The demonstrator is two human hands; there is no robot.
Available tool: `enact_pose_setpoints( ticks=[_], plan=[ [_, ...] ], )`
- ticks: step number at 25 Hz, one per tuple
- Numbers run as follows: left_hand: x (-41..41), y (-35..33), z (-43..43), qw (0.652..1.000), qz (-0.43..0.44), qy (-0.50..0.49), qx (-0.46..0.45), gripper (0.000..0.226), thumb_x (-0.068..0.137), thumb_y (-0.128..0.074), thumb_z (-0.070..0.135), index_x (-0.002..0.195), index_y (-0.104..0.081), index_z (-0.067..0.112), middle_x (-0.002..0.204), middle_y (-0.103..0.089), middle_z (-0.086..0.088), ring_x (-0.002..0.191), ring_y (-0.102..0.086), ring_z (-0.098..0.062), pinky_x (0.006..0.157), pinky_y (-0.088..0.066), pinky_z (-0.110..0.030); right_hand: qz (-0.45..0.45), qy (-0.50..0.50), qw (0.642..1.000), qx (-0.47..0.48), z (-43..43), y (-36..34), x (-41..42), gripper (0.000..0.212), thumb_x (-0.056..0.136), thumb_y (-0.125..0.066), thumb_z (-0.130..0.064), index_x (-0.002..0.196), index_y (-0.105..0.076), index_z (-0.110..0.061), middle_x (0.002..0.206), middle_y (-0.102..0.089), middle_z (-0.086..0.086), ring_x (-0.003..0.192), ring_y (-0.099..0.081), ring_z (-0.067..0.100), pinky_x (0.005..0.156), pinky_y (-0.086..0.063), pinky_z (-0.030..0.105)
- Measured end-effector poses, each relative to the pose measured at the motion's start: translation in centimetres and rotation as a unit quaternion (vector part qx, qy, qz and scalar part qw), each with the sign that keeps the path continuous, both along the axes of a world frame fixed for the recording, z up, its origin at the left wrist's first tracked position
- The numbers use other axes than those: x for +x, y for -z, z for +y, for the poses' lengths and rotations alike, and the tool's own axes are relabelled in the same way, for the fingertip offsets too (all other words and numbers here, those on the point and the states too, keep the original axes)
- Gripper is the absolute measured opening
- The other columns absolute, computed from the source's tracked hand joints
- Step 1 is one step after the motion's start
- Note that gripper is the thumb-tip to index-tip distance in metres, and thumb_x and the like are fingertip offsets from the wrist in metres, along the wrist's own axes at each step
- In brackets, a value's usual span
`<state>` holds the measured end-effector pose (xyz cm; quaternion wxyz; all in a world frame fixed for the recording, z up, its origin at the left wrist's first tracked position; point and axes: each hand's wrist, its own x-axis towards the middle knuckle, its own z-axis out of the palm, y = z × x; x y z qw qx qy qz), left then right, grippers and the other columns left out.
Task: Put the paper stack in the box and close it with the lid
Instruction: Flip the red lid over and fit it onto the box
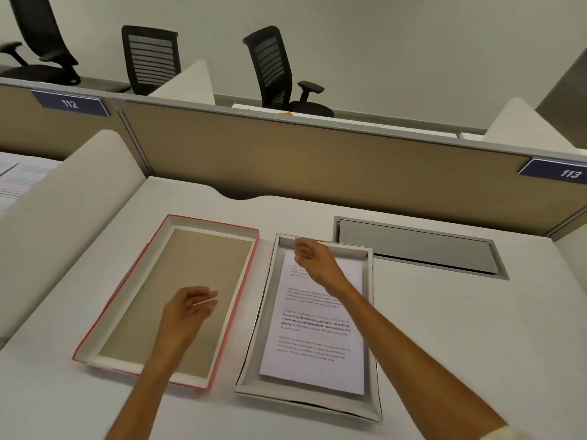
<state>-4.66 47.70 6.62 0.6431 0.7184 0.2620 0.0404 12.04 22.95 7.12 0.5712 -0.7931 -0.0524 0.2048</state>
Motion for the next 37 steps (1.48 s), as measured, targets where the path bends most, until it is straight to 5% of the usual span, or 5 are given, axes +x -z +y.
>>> enact_pose_setpoints(
  ticks=[7, 13, 26, 31, 37],
  plan=[
    [0.2, 4.0, 12.8, 0.92, 0.117, -0.134, 0.35, 0.048, 0.077, -0.068, -0.01, 0.121, -0.058, 0.005, 0.117, -0.064, -0.025, 0.103, -0.062, -0.044, 0.088, -0.052, -0.054, 0.108, 0.014, 0.994, 0.018, 9.9, 3.1, -10.4, 0.059, 0.085, -0.067, -0.005, 0.138, -0.042, -0.006, 0.139, -0.051, 0.009, 0.125, -0.051, 0.018, 0.104, -0.043, 0.026],
    [-1.5, 5.2, 16.1, 0.892, 0.216, -0.11, 0.381, 0.03, 0.081, -0.071, 0.002, 0.111, -0.066, -0.002, 0.101, -0.071, -0.025, 0.086, -0.066, -0.044, 0.076, -0.055, -0.05, 0.059, -0.009, 0.994, -0.087, 12.9, 5.9, -13.1, 0.026, 0.084, -0.06, -0.004, 0.109, -0.054, -0.008, 0.11, -0.064, 0.005, 0.093, -0.058, 0.015, 0.074, -0.046, 0.02],
    [-3.2, -4.2, 11.7, 0.858, 0.129, -0.153, 0.473, 0.022, 0.084, -0.055, 0.0, 0.103, -0.064, 0.005, 0.097, -0.069, -0.022, 0.078, -0.063, -0.044, 0.063, -0.041, -0.038, -0.061, -0.035, 0.99, -0.126, 13.6, 4.3, -14.2, 0.037, 0.089, -0.046, -0.003, 0.126, -0.045, -0.005, 0.131, -0.051, 0.012, 0.119, -0.047, 0.026, 0.101, -0.041, 0.033],
    [-3.4, -8.7, 5.4, 0.836, 0.113, -0.102, 0.527, 0.016, 0.082, -0.044, -0.012, 0.091, -0.043, 0.0, 0.067, -0.06, -0.023, 0.052, -0.047, -0.032, 0.066, -0.039, -0.045, -0.012, -0.062, 0.998, 0.031, 18.9, -3.4, -14.0, 0.061, 0.09, -0.047, -0.055, 0.138, -0.041, -0.018, 0.138, -0.052, 0.003, 0.113, -0.054, 0.01, 0.093, -0.048, 0.025],
    [-3.4, -11.0, 1.8, 0.831, 0.117, -0.061, 0.541, 0.006, 0.091, -0.047, 0.003, 0.092, -0.041, 0.004, 0.068, -0.061, -0.018, 0.055, -0.053, -0.033, 0.066, -0.042, -0.045, 0.07, -0.034, 0.982, 0.173, 21.0, -9.0, -12.5, 0.06, 0.082, -0.062, -0.053, 0.124, -0.052, -0.012, 0.096, -0.07, 0.004, 0.082, -0.072, 0.016, 0.076, -0.061, 0.028]
  ],
)
